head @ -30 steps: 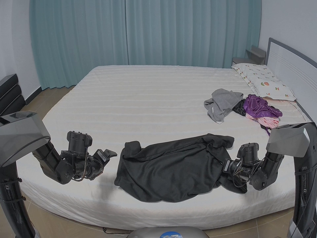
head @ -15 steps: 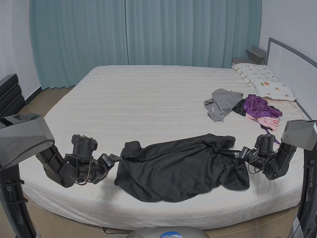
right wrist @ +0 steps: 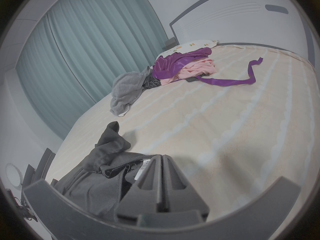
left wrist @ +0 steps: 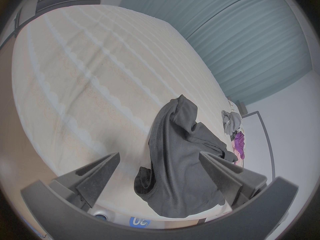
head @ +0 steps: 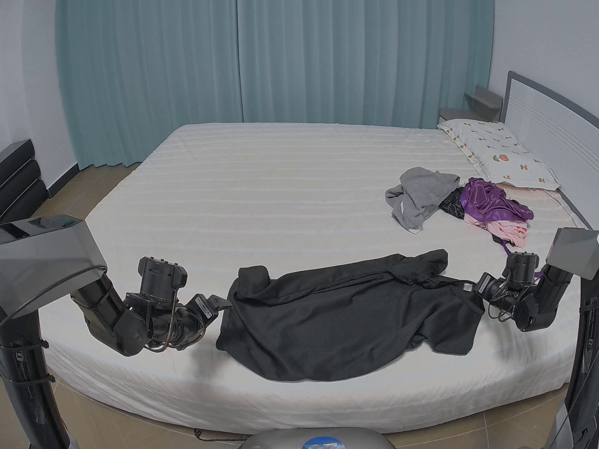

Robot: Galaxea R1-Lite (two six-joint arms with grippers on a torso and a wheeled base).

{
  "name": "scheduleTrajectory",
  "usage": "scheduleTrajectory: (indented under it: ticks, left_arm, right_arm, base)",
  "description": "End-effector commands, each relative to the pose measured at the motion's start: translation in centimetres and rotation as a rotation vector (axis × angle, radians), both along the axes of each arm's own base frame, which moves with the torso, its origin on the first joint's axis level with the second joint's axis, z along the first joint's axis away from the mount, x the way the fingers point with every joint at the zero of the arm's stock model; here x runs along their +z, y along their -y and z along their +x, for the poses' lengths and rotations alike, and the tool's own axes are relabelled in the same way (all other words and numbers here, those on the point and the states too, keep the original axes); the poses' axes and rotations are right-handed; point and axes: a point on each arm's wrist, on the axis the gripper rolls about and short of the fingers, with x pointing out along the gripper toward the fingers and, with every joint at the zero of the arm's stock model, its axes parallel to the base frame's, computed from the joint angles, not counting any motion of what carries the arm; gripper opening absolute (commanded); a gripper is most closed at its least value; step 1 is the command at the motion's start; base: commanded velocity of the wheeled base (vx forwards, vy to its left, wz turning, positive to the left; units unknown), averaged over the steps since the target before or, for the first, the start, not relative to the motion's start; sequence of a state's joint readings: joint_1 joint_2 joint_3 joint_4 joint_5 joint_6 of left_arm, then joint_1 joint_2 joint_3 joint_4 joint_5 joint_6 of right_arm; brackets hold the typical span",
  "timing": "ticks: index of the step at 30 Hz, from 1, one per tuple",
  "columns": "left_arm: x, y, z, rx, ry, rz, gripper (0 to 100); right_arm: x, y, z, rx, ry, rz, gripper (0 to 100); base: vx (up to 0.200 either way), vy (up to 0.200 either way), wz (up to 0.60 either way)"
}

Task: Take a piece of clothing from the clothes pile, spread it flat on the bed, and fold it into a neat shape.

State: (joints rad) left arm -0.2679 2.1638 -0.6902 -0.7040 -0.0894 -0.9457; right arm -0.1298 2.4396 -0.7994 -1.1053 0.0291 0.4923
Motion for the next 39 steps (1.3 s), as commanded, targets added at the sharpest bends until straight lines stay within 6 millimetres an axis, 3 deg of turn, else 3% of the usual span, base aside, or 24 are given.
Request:
scheduleTrajectory:
  ticks: [1, 11, 22, 29, 39]
  left_arm:
    - [-0.2, 0.2, -0.1, -0.004, -0.007, 0.002, 100]
    - [-0.2, 0.7, -0.7, -0.026, -0.015, 0.004, 100]
    - [-0.2, 1.2, -1.1, -0.039, -0.018, 0.006, 100]
    - [-0.2, 1.2, -1.1, -0.04, -0.02, 0.005, 100]
    - [-0.1, 1.2, -1.1, -0.028, -0.018, -0.009, 100]
  right_arm:
    - [-0.1, 0.5, -0.3, -0.002, -0.003, 0.013, 100]
    - [3.2, -0.2, -2.8, 0.016, 0.028, 0.125, 100]
    - [3.0, -1.2, -6.2, 0.053, -0.061, 0.272, 100]
    - [2.8, -1.4, -6.7, 0.079, -0.074, 0.304, 100]
    - [2.7, -2.0, -7.1, 0.093, -0.091, 0.306, 100]
  base:
    - [0.0, 0.0, 0.0]
    - [0.0, 0.0, 0.0]
    - [-0.036, 0.0, 0.0]
    - [-0.2, 0.0, 0.0]
    - [0.0, 0.0, 0.0]
